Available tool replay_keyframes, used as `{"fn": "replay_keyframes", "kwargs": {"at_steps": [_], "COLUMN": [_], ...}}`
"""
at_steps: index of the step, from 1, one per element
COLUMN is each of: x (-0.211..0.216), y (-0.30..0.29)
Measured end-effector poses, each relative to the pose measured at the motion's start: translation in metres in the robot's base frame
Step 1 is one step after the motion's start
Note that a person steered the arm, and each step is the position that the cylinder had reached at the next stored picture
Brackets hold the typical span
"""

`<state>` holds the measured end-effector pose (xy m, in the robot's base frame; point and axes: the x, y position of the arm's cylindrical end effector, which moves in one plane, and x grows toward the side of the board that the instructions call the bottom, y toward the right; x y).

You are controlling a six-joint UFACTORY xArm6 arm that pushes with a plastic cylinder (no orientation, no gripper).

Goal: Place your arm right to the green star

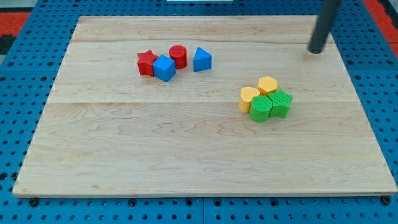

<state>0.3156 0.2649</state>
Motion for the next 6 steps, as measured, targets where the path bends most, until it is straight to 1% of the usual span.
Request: {"fn": "replay_keyframes", "kwargs": {"at_steps": [1,3,4,5,6], "x": [0.049,0.055,0.071,0.066,0.112], "y": [0.023,0.024,0.022,0.002,-0.029]}}
